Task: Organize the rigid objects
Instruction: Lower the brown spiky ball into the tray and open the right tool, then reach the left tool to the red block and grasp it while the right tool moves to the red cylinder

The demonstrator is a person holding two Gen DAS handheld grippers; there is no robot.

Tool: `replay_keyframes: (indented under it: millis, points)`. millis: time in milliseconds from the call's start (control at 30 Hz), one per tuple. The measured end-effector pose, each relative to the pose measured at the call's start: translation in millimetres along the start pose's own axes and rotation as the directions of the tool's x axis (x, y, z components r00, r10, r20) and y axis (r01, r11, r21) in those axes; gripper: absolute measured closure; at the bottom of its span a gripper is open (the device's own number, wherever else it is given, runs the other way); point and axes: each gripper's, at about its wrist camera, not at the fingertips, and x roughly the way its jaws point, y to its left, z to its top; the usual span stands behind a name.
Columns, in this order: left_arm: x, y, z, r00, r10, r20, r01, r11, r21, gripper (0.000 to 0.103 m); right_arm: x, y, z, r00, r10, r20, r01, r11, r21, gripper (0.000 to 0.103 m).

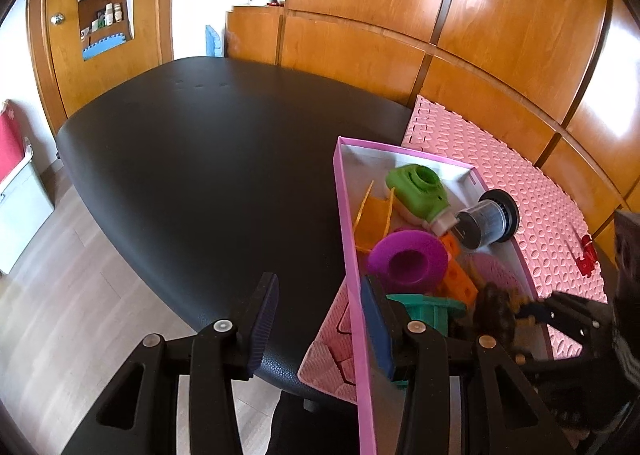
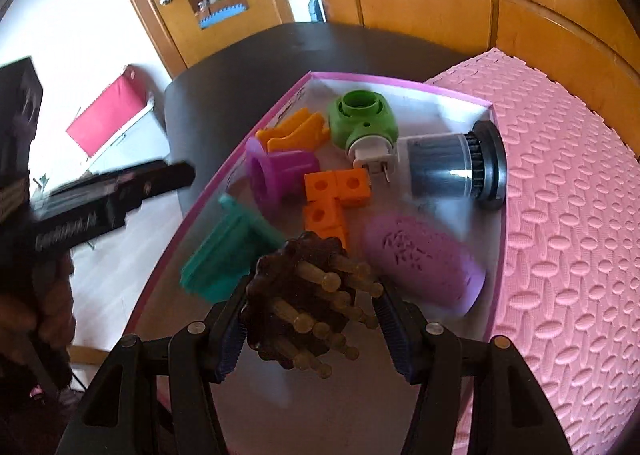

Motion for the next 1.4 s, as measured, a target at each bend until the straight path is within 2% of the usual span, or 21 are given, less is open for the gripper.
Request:
replay_keyframes:
  millis: [67,167,333,467,967,1400]
  points:
    - [-1.9,0.6,-0.2,1.0,0.004,0.009,-0.004,1.0,0.0,0.05,-0.9,-5.1,1.1,1.0,0.013,0.005,-0.013,0.999,0.03,0.042]
    - [-3.9,1.6,-0.4,1.0,0.01,0.018,-0.01,1.0,0.002,0.05,-0.8,-8.9,2.5,0.999,0.032,0.01,-0.032,0.998,0.06,0.042]
    - [-6.0,0.8,-0.4,1.0,0.012,0.026,-0.012,1.0,0.008,0.05,-13.7,-6.5,-1.7,0.999,0.026,0.033,-0.028,0.998,0.05,0.037]
    - [-9.1,-3.5,0.8,0.999,0.016,0.039,-0.017,1.0,0.022,0.045,-26.9,0.2,-1.0,0.998,0.008,0.063,-0.01,1.0,0.026,0.034]
    - [-14.1,-21.9,0.7,0.998,0.022,0.05,-0.025,0.997,0.074,0.045,-58.2,-4.4,-6.8,0.991,0.003,0.132,-0.01,0.998,0.058,0.034]
    - [-19.7,-44.0,5.8,0.998,0.011,0.069,-0.021,0.99,0.139,0.044,-87.7,-28.4,-4.2,0.977,-0.07,0.204,0.048,0.993,0.111,0.034]
